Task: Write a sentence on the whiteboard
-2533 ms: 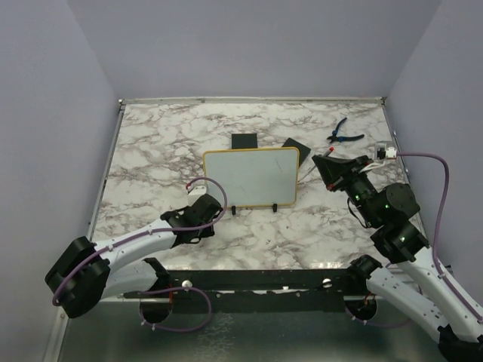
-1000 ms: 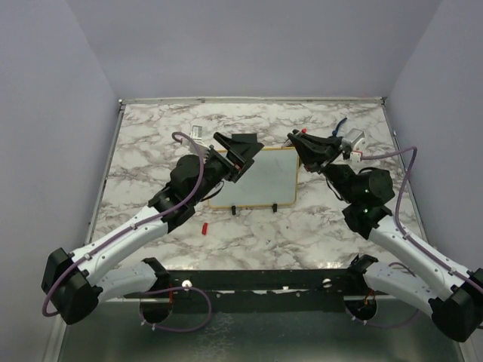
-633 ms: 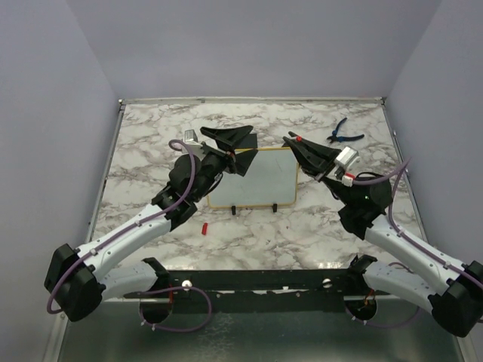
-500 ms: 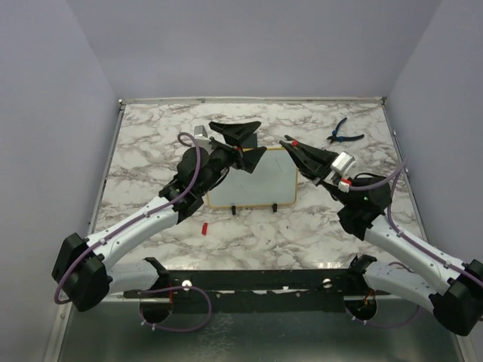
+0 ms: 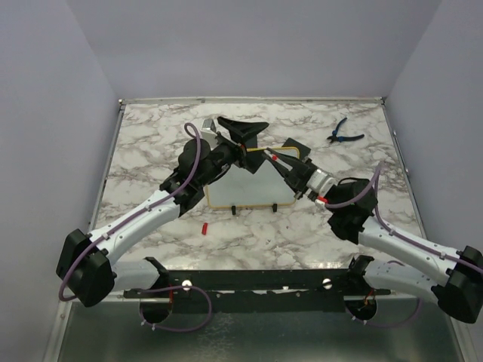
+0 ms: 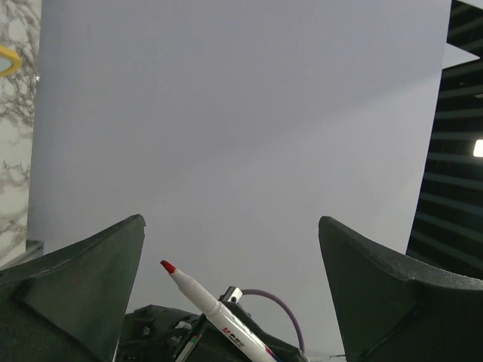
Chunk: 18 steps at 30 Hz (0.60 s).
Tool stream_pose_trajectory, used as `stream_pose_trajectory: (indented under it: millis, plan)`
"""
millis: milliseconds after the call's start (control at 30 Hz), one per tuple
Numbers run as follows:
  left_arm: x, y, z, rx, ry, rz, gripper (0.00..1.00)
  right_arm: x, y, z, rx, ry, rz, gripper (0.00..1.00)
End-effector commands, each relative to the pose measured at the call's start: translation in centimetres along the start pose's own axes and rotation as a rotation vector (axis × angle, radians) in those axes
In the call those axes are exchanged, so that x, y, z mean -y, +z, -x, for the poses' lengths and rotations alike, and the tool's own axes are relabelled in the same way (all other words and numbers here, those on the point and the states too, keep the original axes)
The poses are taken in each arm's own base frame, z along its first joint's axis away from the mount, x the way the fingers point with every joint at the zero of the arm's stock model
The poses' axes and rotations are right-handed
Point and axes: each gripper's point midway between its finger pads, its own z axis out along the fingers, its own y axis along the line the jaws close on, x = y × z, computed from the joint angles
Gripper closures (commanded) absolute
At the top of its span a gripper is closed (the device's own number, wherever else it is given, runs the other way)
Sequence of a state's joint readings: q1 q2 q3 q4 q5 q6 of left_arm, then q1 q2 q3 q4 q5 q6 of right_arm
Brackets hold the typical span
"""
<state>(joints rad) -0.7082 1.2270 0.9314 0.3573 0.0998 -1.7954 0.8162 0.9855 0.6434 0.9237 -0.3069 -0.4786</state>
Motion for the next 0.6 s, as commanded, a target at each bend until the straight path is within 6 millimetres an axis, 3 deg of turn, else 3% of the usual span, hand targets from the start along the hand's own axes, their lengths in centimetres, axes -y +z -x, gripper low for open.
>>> stream_pose_trajectory:
  millis: [0, 333, 567]
  plan:
    - [-1.1, -0.4, -1.8, -0.109, -0.040, 0.051, 0.02, -0.3, 0.3, -1.5, -0.041, -0.117, -0.024, 0.99]
    - [-2.6, -1.1, -1.9, -0.138, -0.065, 0.101, 0.26, -0.3, 0.7, -3.0, -0.094, -0.254, -0.023, 0.99]
    - [-3.2, -1.1, -1.5, -0.155, -0.083, 0.114, 0.42, -0.8, 0.4, -3.0, -0.090, -0.301, -0.003, 0.99]
